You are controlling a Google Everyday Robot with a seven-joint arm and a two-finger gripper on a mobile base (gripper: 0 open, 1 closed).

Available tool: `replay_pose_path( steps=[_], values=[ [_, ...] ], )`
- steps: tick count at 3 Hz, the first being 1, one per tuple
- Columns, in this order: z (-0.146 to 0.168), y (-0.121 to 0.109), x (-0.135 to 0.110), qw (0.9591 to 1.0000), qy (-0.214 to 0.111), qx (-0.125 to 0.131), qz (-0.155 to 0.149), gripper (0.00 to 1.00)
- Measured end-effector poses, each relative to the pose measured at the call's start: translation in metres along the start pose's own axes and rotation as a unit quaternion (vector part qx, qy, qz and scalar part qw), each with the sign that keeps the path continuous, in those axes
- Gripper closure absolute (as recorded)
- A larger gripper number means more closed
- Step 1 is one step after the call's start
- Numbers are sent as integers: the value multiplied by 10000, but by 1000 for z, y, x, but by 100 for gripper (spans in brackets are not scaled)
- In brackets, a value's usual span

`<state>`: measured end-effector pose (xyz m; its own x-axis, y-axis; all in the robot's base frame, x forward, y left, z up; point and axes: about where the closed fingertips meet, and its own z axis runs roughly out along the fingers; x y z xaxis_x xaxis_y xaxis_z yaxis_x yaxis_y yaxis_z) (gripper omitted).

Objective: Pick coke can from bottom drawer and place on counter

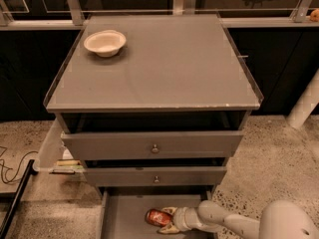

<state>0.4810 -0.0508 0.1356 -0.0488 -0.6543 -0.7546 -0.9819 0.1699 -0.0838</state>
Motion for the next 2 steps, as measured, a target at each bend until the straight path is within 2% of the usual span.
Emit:
replay_pose_path(
  steps=[2],
  values=[
    [0,0,0,10000,-1,-2,3,89]
  ],
)
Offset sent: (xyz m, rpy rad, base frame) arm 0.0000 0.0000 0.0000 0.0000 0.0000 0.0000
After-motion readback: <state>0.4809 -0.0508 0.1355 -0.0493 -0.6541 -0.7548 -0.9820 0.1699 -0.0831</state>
